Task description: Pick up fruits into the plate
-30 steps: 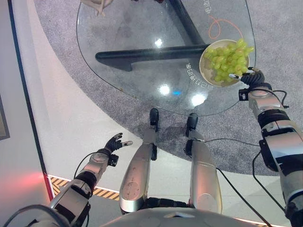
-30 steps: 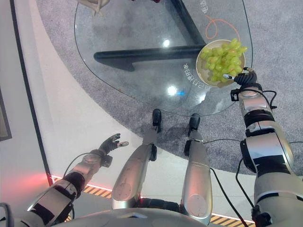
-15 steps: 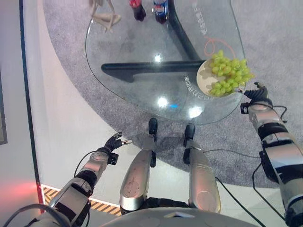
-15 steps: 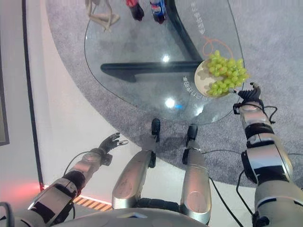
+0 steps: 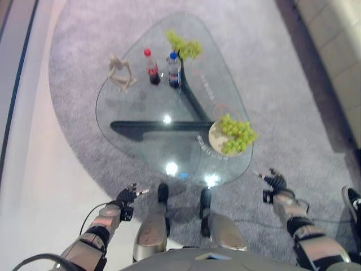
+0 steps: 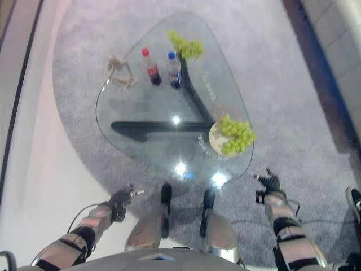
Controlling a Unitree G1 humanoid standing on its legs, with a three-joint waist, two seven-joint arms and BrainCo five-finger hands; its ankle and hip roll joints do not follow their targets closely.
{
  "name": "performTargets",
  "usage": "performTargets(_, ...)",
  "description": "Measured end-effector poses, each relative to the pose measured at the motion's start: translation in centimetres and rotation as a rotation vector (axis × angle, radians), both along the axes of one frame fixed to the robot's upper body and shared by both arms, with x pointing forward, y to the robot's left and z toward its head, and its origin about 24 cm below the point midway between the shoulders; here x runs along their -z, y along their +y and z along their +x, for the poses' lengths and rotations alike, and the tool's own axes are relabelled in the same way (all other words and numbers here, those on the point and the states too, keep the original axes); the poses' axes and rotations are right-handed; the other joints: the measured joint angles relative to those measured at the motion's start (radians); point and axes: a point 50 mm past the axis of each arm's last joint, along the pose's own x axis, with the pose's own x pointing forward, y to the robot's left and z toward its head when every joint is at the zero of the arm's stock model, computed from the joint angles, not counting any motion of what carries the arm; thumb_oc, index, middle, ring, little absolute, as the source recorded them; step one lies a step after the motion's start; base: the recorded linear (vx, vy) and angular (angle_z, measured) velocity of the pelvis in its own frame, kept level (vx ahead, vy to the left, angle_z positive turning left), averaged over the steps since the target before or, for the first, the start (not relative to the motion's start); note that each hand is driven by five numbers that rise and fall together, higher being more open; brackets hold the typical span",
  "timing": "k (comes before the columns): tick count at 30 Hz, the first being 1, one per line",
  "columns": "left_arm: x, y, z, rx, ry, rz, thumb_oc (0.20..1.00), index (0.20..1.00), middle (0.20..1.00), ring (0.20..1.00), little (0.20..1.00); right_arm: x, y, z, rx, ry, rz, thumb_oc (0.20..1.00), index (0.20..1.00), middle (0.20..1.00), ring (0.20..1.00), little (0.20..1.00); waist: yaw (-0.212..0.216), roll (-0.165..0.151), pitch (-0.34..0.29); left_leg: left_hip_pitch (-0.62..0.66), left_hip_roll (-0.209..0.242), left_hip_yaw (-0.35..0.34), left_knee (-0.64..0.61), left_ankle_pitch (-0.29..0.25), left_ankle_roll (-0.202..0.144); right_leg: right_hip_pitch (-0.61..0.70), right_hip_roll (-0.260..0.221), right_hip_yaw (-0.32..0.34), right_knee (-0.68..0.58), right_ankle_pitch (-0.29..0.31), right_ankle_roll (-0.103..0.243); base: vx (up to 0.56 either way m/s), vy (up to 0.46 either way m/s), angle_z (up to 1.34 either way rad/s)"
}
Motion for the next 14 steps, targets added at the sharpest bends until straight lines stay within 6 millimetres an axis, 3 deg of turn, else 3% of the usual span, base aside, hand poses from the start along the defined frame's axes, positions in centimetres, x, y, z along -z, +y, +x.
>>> performTargets(1,0.4,0.1,-0.8,-0.005,0.030,0.004,1.000,1.000,1.000,1.000,1.000,0.5,0.6,-0.4,-0.006,0.011,0.032,1.000,1.000,1.000,1.000,1.000,0.000,-0.004,-0.019,0.011,0.001,0.001,-0.001,-0.009,-0.003,0.015,0.002,0.000,-0.010,0.000,0.000,0.19,0.041,-0.03)
performTargets(3,1.7,-0.2,-3.6,-0.030,0.132,-0.003,1.000,1.000,1.000,1.000,1.000,3.1,3.3,-4.2,-0.040,0.118,0.175,1.000,1.000,1.000,1.000,1.000,-0.003,-0.009,-0.082,0.054,-0.001,0.007,-0.005,-0.033,0.001,0.069,0.001,0.002,-0.035,-0.001,0.000,0.24,0.073,-0.05)
performTargets(4,2.0,-0.3,-4.1,-0.041,0.149,-0.009,1.000,1.000,1.000,1.000,1.000,3.5,3.8,-4.6,-0.049,0.136,0.209,1.000,1.000,1.000,1.000,1.000,-0.003,-0.009,-0.091,0.065,-0.002,0.008,-0.005,-0.036,0.001,0.080,0.001,0.003,-0.035,-0.003,0.003,0.16,0.070,-0.02)
performTargets(5,2.5,-0.5,-5.6,-0.039,0.203,-0.012,1.000,1.000,1.000,1.000,1.000,4.4,4.9,-6.6,-0.076,0.195,0.272,1.000,1.000,1.000,1.000,1.000,-0.008,-0.002,-0.128,0.072,-0.003,0.009,-0.006,-0.047,0.006,0.087,-0.002,0.004,-0.035,-0.009,0.005,0.16,0.094,0.00)
performTargets(9,3.6,-1.1,-9.0,-0.028,0.327,-0.008,1.000,1.000,1.000,1.000,1.000,5.3,5.8,-9.1,-0.074,0.260,0.381,1.000,1.000,1.000,1.000,1.000,-0.026,0.019,-0.174,0.102,-0.015,0.015,-0.006,-0.054,0.017,0.114,-0.013,0.013,-0.035,-0.015,0.011,0.10,0.067,-0.04)
performTargets(14,4.0,-1.0,-10.5,-0.040,0.392,0.005,1.000,1.000,1.000,1.000,1.000,5.5,5.6,-9.8,-0.081,0.298,0.374,1.000,1.000,1.000,1.000,1.000,-0.033,0.026,-0.202,0.127,-0.013,0.033,-0.006,-0.060,0.024,0.128,-0.012,0.033,-0.035,-0.015,0.011,0.06,0.046,-0.10)
